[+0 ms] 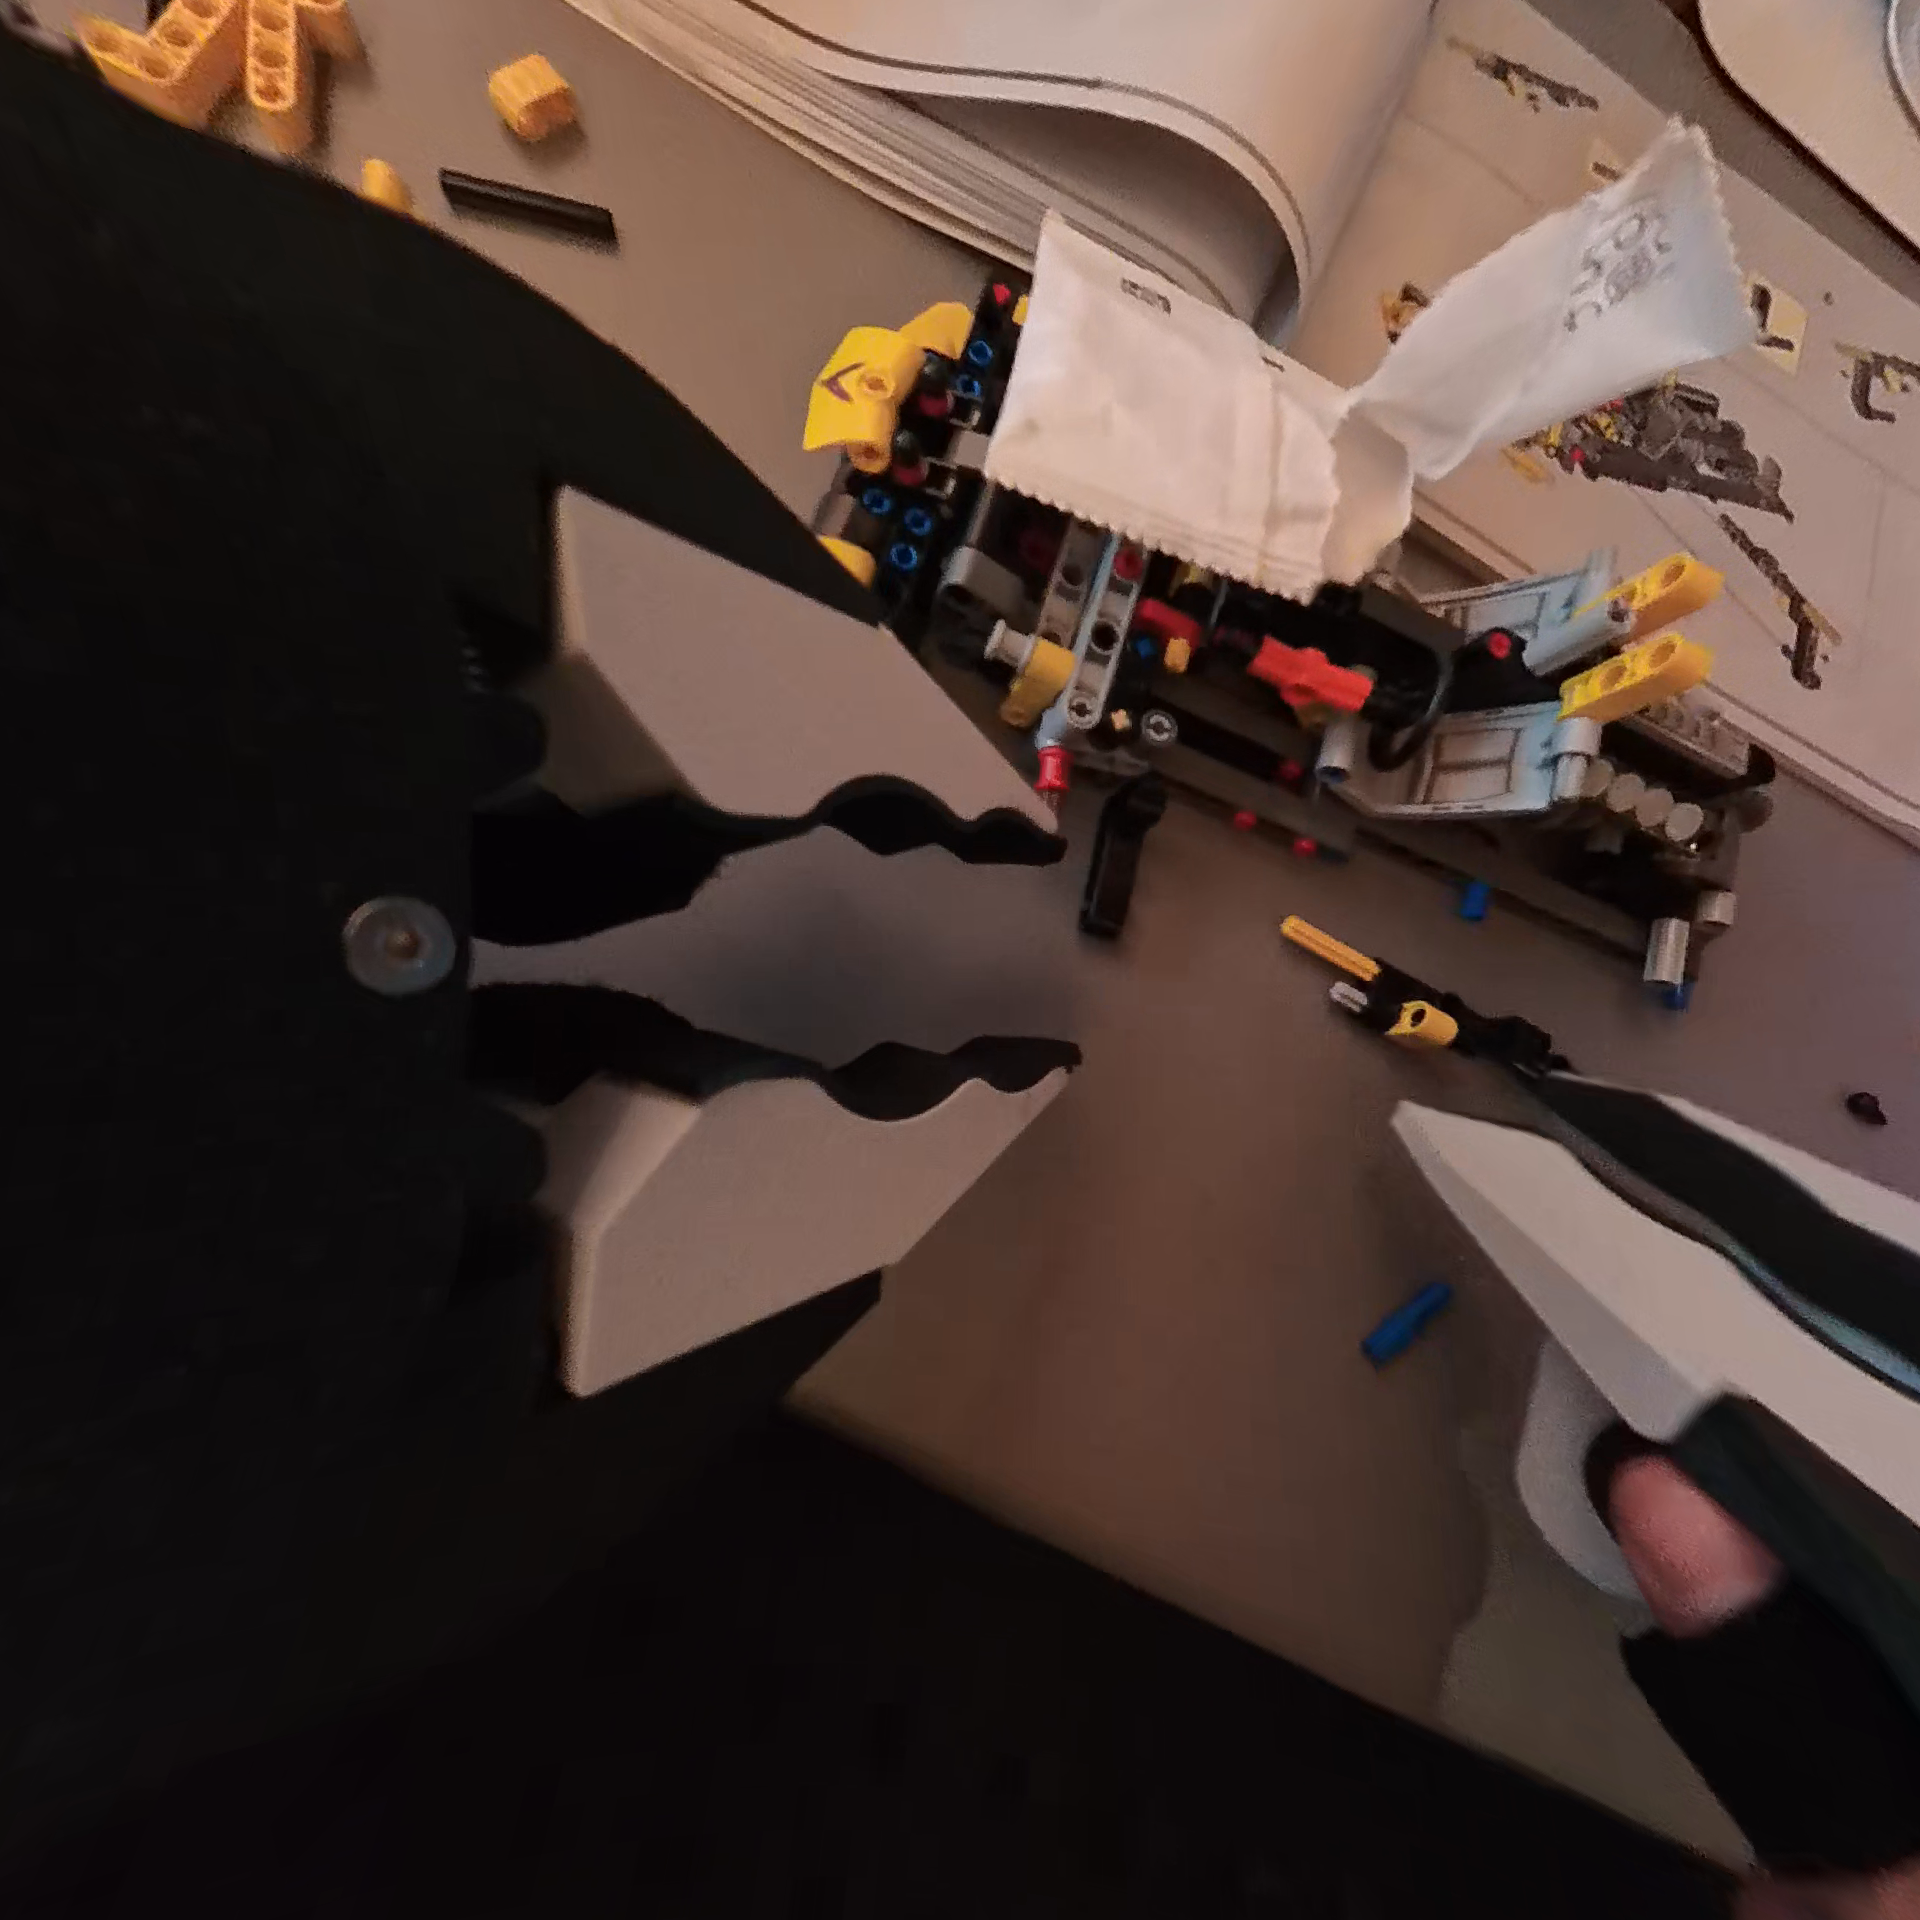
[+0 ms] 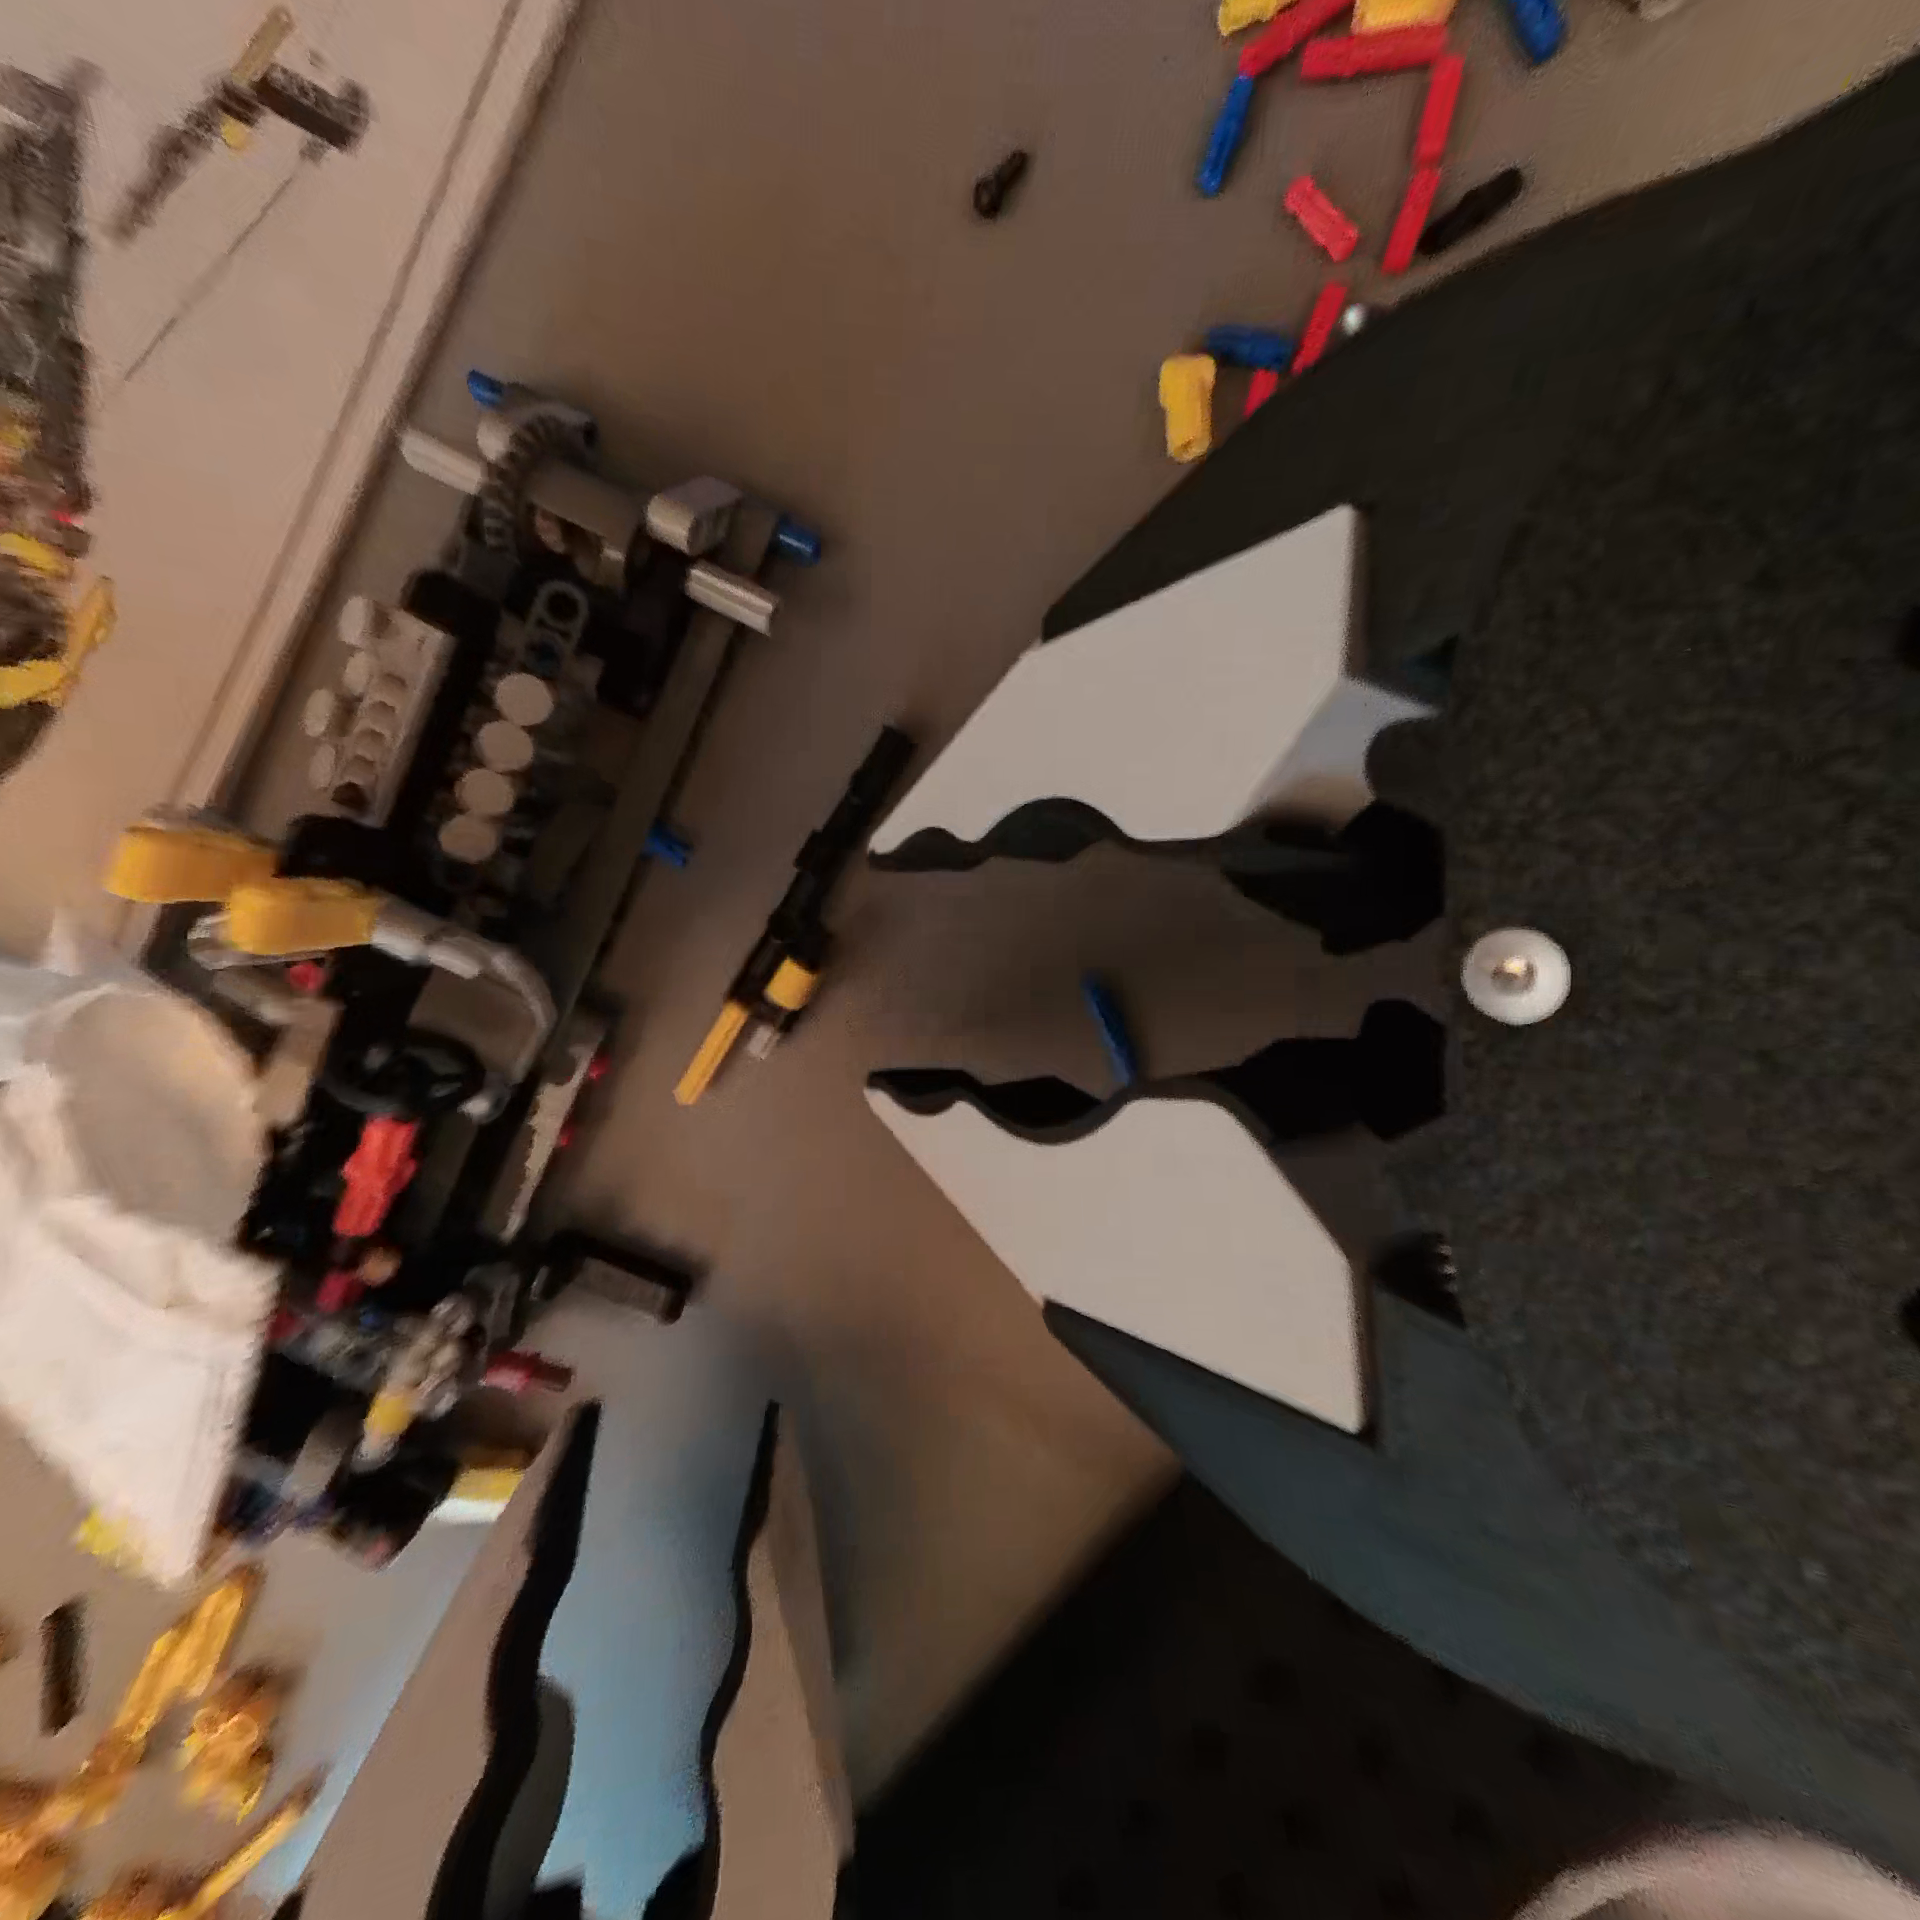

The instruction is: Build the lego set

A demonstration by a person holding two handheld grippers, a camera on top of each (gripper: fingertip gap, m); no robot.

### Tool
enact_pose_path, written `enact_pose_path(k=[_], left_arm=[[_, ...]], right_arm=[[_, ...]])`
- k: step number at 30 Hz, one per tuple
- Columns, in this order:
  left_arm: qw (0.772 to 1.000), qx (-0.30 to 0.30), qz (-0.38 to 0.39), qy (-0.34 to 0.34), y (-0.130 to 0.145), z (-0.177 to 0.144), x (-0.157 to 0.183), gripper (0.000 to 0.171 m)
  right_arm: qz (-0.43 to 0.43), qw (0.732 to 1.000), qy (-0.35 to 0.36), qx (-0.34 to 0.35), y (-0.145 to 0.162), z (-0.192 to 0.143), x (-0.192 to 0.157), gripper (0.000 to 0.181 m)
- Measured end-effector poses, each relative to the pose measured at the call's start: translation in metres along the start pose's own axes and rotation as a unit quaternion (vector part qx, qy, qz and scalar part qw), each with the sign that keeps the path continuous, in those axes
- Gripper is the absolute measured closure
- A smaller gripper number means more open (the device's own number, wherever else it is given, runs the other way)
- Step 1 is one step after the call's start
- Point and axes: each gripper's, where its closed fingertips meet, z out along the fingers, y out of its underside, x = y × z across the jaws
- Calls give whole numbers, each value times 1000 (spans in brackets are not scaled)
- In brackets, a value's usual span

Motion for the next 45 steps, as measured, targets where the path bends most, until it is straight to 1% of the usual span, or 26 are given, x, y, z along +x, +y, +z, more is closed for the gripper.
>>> enact_pose_path(k=[1,2,3,4,5,8,11,13,15,17,19,20,22,24,25,26,28,29,31,33,34,36,39,41,43,45], left_arm=[[1000,3,-5,-1,2,-2,-2,141],[1000,6,-12,1,4,-5,-4,141],[1000,10,-17,4,6,-9,-5,141],[1000,13,-21,6,8,-13,-7,141],[1000,18,-22,3,10,-17,-10,141],[999,31,-30,-9,13,-32,-18,141],[998,45,-44,-4,12,-44,-20,141],[998,56,-30,-4,9,-48,-19,141],[998,45,41,-29,11,-48,-19,140],[987,36,140,-68,8,-47,-20,140],[966,25,237,-104,0,-43,-21,140],[951,27,282,-123,-6,-42,-21,141],[923,54,344,-164,-26,-39,-21,143],[905,96,367,-196,-47,-39,-19,142],[897,113,375,-203,-53,-39,-17,143],[886,129,388,-220,-59,-41,-17,142],[854,148,427,-256,-67,-44,-16,142],[839,153,444,-273,-70,-46,-17,144],[819,159,469,-290,-71,-49,-15,145],[800,163,487,-309,-71,-53,-15,148],[790,168,494,-321,-73,-56,-15,153],[768,174,512,-343,-75,-58,-15,156],[751,171,526,-360,-74,-57,-15,156],[748,171,527,-365,-76,-58,-14,155],[748,167,528,-366,-76,-56,-15,159],[748,164,527,-369,-77,-56,-17,161]], right_arm=[[-8,999,-15,31,-11,-4,-9,145],[-23,997,-47,60,-23,-6,-26,149],[-34,994,-80,72,-29,-2,-44,154],[-42,991,-104,68,-32,6,-59,154],[-46,991,-112,54,-31,18,-68,153],[-50,993,-98,39,-31,43,-74,154],[-72,994,-69,39,-34,51,-73,160],[-100,993,-47,31,-33,52,-69,173],[-105,993,-54,10,-29,48,-67,174],[-97,991,-92,-11,-25,40,-66,174],[-83,984,-160,-5,-29,26,-72,174],[-75,981,-179,0,-33,20,-72,174],[-51,977,-207,24,-44,9,-71,174],[9,959,-277,54,-56,-6,-82,174],[47,942,-323,71,-62,-15,-89,174],[89,920,-371,85,-67,-24,-95,175],[157,876,-447,92,-71,-37,-102,174],[180,857,-473,97,-72,-41,-103,175],[220,821,-518,99,-71,-48,-105,175],[246,795,-546,99,-70,-52,-105,175],[258,785,-555,98,-69,-52,-105,175],[277,765,-572,103,-71,-54,-105,176],[291,758,-574,109,-72,-51,-103,176],[304,750,-576,116,-75,-51,-101,176],[310,745,-578,119,-76,-51,-100,175],[313,747,-573,123,-77,-51,-98,175]])
